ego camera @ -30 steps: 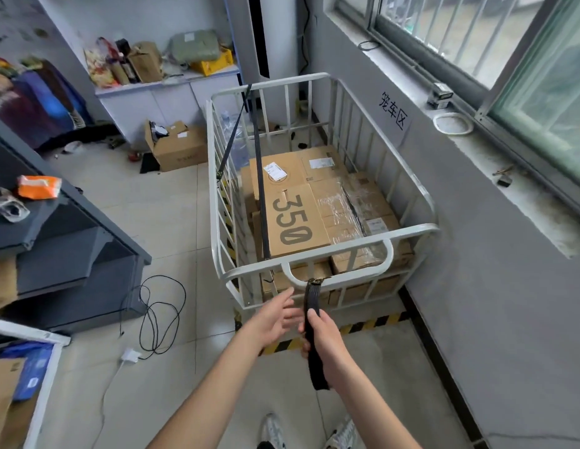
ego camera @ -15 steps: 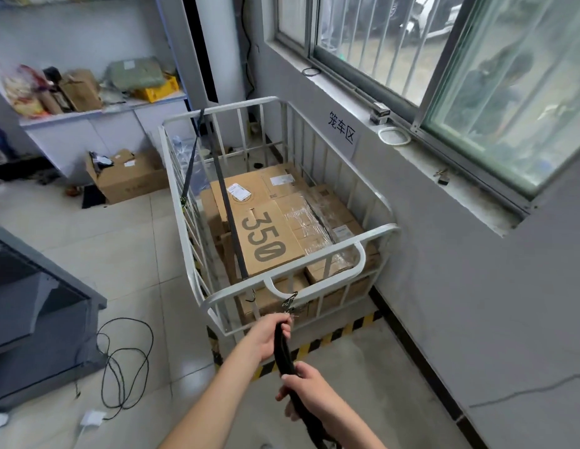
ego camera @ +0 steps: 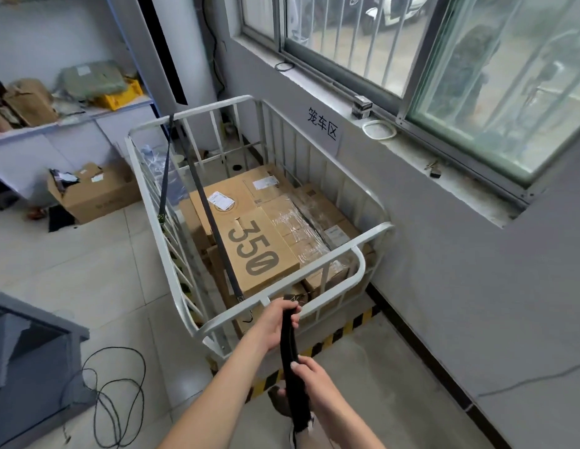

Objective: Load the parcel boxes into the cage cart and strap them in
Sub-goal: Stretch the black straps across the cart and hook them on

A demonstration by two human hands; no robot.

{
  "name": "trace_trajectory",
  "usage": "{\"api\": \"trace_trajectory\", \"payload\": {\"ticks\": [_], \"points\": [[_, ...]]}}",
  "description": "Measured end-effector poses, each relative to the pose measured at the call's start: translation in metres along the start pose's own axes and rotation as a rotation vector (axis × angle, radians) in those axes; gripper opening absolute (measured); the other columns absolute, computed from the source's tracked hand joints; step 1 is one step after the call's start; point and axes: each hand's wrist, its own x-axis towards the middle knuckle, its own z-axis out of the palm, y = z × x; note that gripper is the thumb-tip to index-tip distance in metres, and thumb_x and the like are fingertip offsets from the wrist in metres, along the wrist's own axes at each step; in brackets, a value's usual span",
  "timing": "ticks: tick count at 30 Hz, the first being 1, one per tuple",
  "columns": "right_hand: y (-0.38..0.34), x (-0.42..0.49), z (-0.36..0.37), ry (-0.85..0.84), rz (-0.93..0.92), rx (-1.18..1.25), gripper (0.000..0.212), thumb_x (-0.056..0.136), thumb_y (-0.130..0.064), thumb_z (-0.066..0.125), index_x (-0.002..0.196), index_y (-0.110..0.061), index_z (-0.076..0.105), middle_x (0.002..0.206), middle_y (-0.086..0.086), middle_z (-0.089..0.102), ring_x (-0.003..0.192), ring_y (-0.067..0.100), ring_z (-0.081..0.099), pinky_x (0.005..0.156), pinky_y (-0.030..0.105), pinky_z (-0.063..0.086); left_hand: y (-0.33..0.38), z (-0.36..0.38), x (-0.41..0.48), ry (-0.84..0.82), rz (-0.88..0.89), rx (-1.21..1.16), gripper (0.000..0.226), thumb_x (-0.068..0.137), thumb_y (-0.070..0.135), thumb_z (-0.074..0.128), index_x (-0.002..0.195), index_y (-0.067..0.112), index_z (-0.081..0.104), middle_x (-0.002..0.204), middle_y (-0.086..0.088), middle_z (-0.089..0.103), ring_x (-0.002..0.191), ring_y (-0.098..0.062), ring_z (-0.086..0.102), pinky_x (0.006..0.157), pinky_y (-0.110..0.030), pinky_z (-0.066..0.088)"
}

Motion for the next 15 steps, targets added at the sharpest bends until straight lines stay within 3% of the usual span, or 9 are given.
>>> {"api": "trace_trajectory", "payload": {"ticks": [2, 6, 9, 12, 15], "points": [[-0.019, 0.019, -0.004, 0.020, -0.003, -0.002, 0.023, 0.104, -0.022, 0.047, 0.120, -0.009, 0.057, 0.112, 0.019, 0.065, 0.097, 0.033, 0.068, 0.081, 0.039, 0.056, 0.019, 0.000, 0.006, 0.000, -0.006, 0.001, 0.013, 0.096, 0.006, 0.054, 0.106, 0.005, 0.044, 0.071, -0.004, 0.055, 0.048, -0.010, 0.044, 0.042, -0.019, 0.039], [-0.060, 0.059, 0.002, -0.036, 0.055, 0.170, 0.037, 0.106, -0.037, 0.039, 0.124, -0.011, 0.059, 0.112, 0.014, 0.072, 0.081, 0.028, 0.066, 0.066, 0.031, 0.053, 0.062, -0.001, 0.003, -0.071, -0.004, 0.081, 0.014, 0.094, 0.009, 0.056, 0.082, 0.013, 0.050, 0.068, 0.000, 0.052, 0.046, -0.008, 0.042, 0.044, -0.017, 0.035], [-0.091, 0.087, 0.008, -0.071, 0.009, 0.378, 0.051, 0.108, -0.042, 0.029, 0.128, -0.006, 0.058, 0.110, 0.014, 0.074, 0.090, 0.031, 0.070, 0.081, 0.040, 0.051, 0.092, -0.003, -0.018, -0.199, 0.031, 0.219, 0.017, 0.089, 0.016, 0.066, 0.075, 0.014, 0.056, 0.064, 0.000, 0.045, 0.048, -0.008, 0.040, 0.046, -0.019, 0.034], [-0.124, 0.105, 0.022, -0.170, -0.058, 0.512, 0.058, 0.105, -0.049, 0.030, 0.128, -0.004, 0.059, 0.101, 0.012, 0.076, 0.082, 0.026, 0.073, 0.079, 0.040, 0.051, 0.109, -0.013, -0.044, -0.244, 0.058, 0.334, 0.010, 0.085, 0.018, 0.072, 0.088, 0.014, 0.064, 0.070, -0.002, 0.054, 0.048, -0.009, 0.045, 0.045, -0.021, 0.039], [-0.158, 0.109, 0.047, -0.259, -0.152, 0.544, 0.053, 0.099, -0.041, 0.044, 0.134, -0.003, 0.055, 0.125, 0.014, 0.069, 0.105, 0.028, 0.071, 0.087, 0.040, 0.052, 0.119, -0.029, -0.066, -0.174, 0.089, 0.426, 0.023, 0.086, 0.017, 0.072, 0.098, 0.007, 0.055, 0.073, -0.006, 0.058, 0.053, -0.013, 0.053, 0.048, -0.024, 0.045]]}}
